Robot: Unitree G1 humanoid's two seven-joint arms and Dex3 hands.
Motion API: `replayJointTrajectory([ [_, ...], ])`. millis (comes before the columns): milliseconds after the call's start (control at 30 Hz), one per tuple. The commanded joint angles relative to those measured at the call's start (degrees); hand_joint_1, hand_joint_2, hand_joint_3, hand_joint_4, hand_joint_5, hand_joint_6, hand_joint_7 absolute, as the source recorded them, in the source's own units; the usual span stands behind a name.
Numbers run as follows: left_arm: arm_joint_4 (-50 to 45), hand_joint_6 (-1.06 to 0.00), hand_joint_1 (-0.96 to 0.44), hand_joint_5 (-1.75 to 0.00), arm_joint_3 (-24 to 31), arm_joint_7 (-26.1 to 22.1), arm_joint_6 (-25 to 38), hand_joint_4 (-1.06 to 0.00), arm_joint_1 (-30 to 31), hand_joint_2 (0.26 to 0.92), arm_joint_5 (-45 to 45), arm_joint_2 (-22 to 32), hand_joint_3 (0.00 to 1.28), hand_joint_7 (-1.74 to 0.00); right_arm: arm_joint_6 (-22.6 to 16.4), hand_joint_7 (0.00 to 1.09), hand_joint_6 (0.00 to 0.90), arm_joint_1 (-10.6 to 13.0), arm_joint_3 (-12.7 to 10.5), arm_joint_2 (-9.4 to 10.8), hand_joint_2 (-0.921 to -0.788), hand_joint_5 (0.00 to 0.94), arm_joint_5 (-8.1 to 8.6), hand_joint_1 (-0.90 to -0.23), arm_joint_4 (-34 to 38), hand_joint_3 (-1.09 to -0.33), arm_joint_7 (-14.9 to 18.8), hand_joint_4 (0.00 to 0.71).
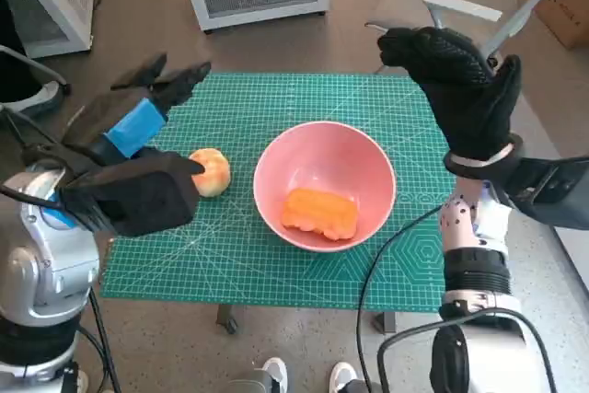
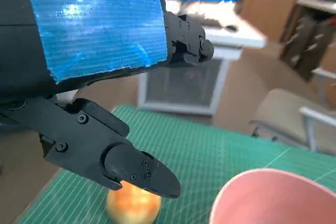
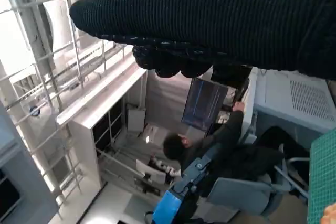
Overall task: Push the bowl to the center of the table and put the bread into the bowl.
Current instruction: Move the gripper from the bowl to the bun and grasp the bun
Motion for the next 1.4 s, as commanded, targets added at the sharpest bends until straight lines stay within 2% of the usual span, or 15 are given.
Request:
replayJointTrajectory([
  [33,-0.53,-0.22,-0.37,0.00,-0.33,-0.77,1.99,0.00,0.47,0.755,0.27,1.23,0.00,-0.03,0.25,0.54,0.028,0.25,-0.19,0.23,-0.921,0.001,-0.02,-0.625,0.77,-0.757,0.40,0.210],
  [500,1.15,-0.23,-0.35,0.00,-2.16,-1.58,3.46,-0.02,0.40,0.758,0.08,2.61,0.00,-0.01,0.74,0.56,0.026,0.33,-0.26,0.11,-0.921,0.000,0.15,-0.629,0.47,-0.762,0.55,0.208],
  [867,7.21,-0.24,-0.30,-0.01,-4.48,-0.28,1.94,-0.04,0.17,0.738,-0.52,1.96,0.00,-0.01,0.65,0.58,0.018,0.40,-0.36,-0.29,-0.921,0.000,0.10,-0.636,0.55,-0.761,1.03,0.208],
  [1400,17.78,-0.24,-0.13,0.00,-9.87,2.45,-0.12,-0.04,-2.88,0.711,-0.10,-0.84,0.00,0.00,0.32,0.59,0.008,0.39,-0.26,-0.49,-0.921,0.000,-0.50,-0.632,0.55,-0.765,0.72,0.202],
])
